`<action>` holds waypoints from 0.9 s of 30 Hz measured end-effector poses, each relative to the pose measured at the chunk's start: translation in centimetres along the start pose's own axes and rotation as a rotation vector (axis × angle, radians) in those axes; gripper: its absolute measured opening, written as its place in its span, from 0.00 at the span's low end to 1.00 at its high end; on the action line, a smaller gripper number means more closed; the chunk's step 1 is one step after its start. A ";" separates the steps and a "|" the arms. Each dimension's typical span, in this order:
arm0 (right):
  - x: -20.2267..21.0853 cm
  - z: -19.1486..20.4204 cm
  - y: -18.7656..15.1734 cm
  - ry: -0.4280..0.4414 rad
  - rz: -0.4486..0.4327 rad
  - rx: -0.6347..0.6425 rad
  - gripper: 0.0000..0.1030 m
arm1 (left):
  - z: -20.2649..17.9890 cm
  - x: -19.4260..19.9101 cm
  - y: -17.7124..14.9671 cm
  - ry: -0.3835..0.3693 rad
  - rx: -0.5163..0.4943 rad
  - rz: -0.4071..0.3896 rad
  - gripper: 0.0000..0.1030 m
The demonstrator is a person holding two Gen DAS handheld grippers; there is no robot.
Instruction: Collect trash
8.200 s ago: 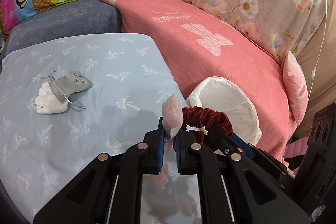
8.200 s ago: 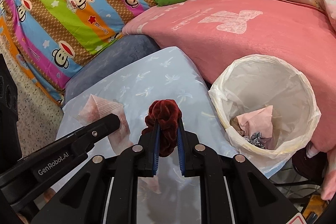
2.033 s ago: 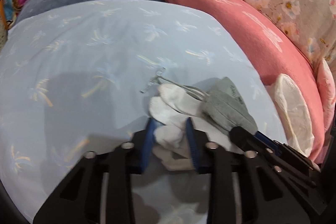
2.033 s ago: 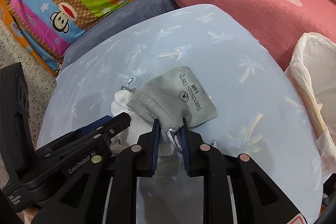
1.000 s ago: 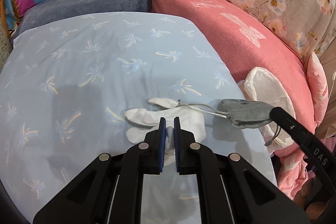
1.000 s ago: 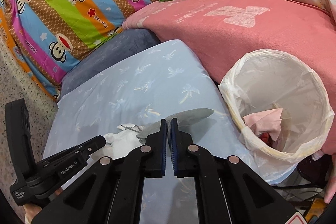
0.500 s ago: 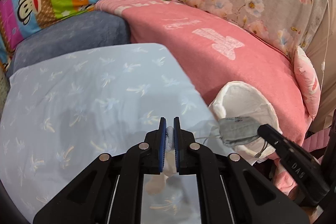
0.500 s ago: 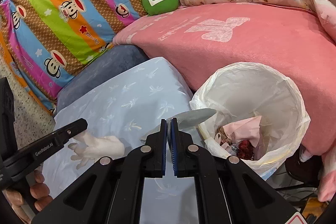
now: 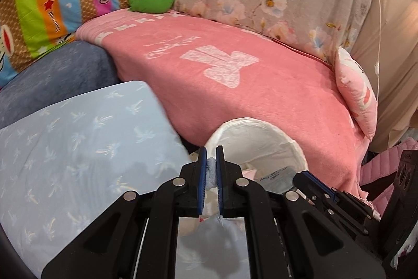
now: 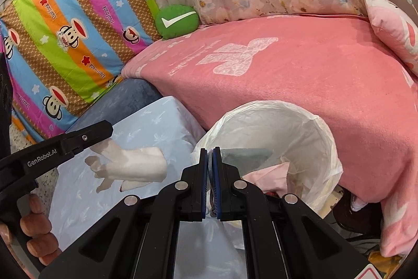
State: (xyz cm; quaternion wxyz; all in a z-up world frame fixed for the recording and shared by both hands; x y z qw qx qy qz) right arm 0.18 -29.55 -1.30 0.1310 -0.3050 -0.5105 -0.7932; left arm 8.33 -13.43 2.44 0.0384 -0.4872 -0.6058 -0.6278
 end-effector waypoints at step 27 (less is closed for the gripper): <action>-1.6 -3.2 1.4 -0.056 0.018 0.015 0.32 | -1.6 -3.6 -0.9 0.066 0.044 0.026 0.66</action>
Point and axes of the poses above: each gripper's, at about its wrist camera, not at the fingertips, and x roughly against the way its jaws point, z to its left, y to its top, the point moved 2 cm from there along -x, roughly the way its jaws point, and after that the axes turned 1 degree about -y, right-handed, at the moved point
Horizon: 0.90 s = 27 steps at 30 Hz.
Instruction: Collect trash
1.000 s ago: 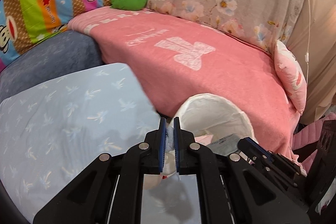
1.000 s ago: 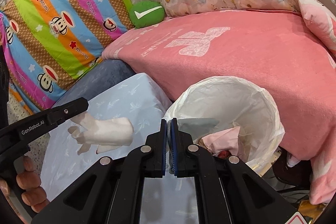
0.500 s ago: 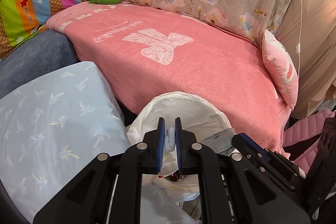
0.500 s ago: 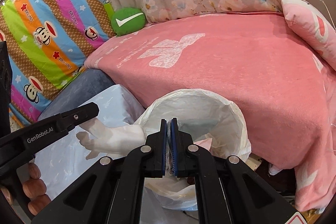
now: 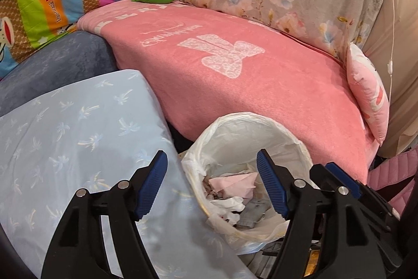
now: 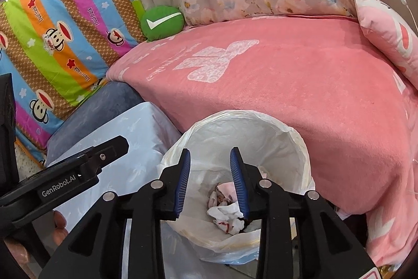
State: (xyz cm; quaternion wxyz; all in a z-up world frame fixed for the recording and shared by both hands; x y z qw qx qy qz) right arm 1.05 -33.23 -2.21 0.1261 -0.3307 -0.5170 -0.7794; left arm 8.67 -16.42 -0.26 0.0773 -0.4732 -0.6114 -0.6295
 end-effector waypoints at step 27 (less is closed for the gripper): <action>1.3 2.5 -6.5 -0.032 0.136 0.129 0.54 | 3.8 2.1 -6.9 0.165 0.065 0.039 0.83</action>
Point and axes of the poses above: each gripper's, at about its wrist camera, not at the fingertips, and x roughly against the way its jaws point, z to its left, y to its top, the point moved 2 cm from there along -x, roughly the way its jaws point, and after that the axes turned 1 degree about -y, right-handed, at the moved point
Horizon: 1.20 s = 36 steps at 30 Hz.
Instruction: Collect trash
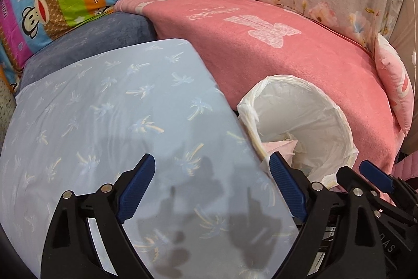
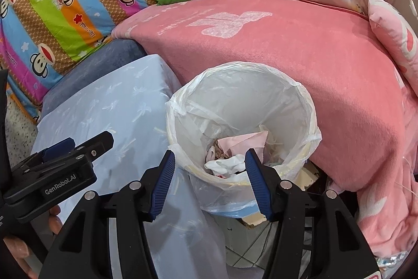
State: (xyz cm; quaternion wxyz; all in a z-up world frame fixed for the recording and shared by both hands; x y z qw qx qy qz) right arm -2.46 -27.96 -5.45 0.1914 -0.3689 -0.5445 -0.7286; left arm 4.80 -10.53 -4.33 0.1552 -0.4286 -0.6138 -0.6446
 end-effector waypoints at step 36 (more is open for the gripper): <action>1.7 0.9 -2.9 -0.085 -0.017 0.096 0.82 | 0.5 1.9 -3.1 0.093 0.023 0.006 0.90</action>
Point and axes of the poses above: each gripper's, at about its wrist camera, not at the fingertips, and x roughly against the way its jaws point, z to its left, y to its top, the point moved 2 cm from there along -x, roughly the way its jaws point, and after that the axes turned 1 degree about -y, right-handed, at the moved point
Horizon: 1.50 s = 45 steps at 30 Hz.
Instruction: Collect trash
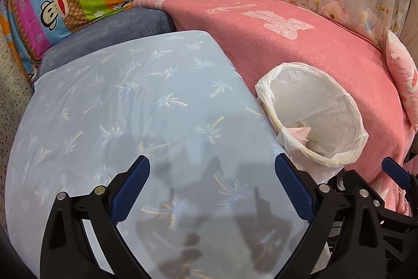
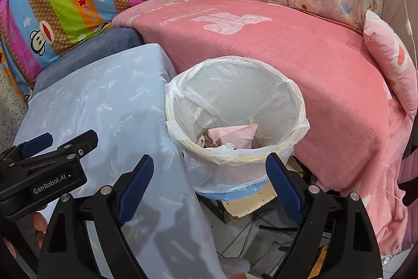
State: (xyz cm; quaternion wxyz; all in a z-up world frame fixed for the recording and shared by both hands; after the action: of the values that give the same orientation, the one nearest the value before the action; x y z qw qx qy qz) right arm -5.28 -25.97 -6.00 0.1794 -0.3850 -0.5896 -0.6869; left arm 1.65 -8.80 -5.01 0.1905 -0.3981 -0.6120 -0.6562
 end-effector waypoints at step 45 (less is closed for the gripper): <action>1.4 -1.0 -0.5 -0.068 -0.014 0.019 0.94 | -0.5 0.9 -1.0 0.078 0.027 -0.003 0.92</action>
State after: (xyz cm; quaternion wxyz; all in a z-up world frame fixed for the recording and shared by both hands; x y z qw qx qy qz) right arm -6.87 -26.46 -5.34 0.1580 -0.4021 -0.6045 -0.6693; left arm 0.19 -8.89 -4.93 0.2184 -0.3688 -0.6136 -0.6632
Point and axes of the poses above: each gripper's, at about its wrist camera, not at the fingertips, and x roughly against the way its jaws point, z to its left, y to its top, the point moved 2 cm from there along -x, roughly the way its jaws point, and after that the axes turned 1 degree about -y, right-handed, at the moved point
